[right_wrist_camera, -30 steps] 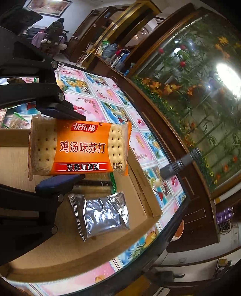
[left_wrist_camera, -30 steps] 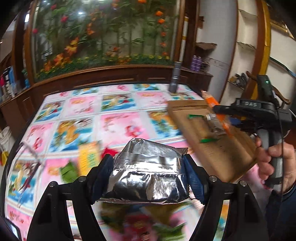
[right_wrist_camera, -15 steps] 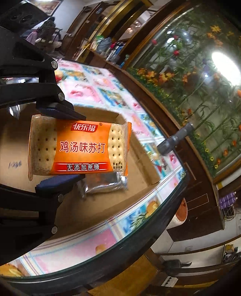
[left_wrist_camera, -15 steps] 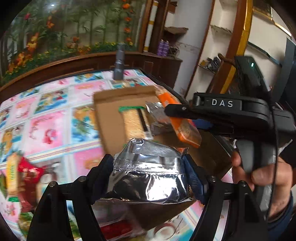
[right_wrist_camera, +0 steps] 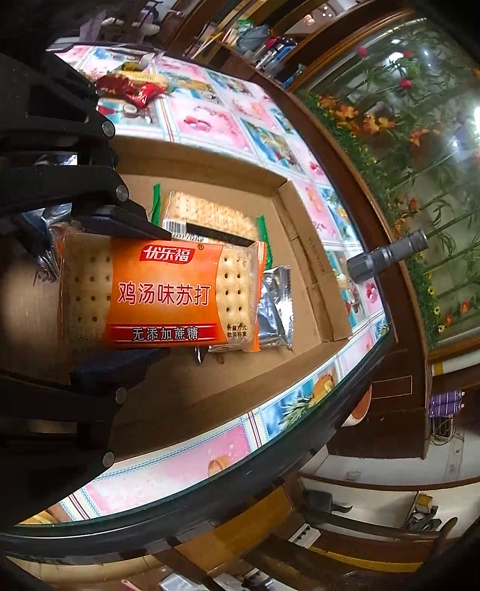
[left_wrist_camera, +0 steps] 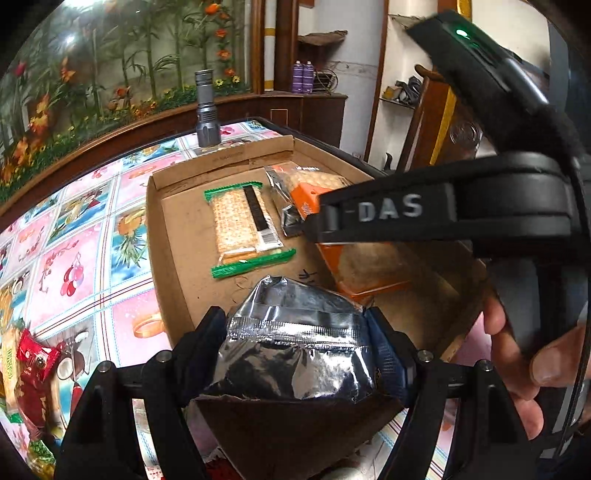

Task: Organize snacks
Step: 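Lower the orange cracker pack into the box and open the right tool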

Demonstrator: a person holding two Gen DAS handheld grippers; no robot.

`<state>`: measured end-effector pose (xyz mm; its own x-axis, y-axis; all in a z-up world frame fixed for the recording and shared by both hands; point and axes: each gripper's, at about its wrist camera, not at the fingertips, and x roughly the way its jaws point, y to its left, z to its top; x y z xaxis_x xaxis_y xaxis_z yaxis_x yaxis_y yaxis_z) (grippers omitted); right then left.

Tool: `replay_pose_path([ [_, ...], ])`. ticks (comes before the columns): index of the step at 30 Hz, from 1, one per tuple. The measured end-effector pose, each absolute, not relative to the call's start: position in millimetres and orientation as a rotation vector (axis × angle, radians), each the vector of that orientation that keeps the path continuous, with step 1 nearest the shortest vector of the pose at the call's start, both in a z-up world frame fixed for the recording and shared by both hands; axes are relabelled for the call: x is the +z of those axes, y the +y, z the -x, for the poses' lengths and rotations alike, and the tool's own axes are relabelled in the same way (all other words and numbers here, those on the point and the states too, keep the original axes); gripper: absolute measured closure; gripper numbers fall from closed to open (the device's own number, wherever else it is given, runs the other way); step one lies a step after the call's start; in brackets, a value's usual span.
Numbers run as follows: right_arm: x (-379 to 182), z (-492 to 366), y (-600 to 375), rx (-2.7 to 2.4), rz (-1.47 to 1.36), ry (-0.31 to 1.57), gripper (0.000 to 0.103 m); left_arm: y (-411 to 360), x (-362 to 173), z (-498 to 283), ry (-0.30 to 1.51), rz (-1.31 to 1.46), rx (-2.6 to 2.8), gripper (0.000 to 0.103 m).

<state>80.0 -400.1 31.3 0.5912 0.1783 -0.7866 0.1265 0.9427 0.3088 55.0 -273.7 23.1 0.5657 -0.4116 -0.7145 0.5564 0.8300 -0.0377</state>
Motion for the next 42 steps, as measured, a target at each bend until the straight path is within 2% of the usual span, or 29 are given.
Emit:
replay_pose_path([
  [42,24.5,-77.9,-380.2,0.006,-0.244,1.006,0.045,-274.4,23.0,-43.1,0.783,-0.214,-0.565,0.027],
])
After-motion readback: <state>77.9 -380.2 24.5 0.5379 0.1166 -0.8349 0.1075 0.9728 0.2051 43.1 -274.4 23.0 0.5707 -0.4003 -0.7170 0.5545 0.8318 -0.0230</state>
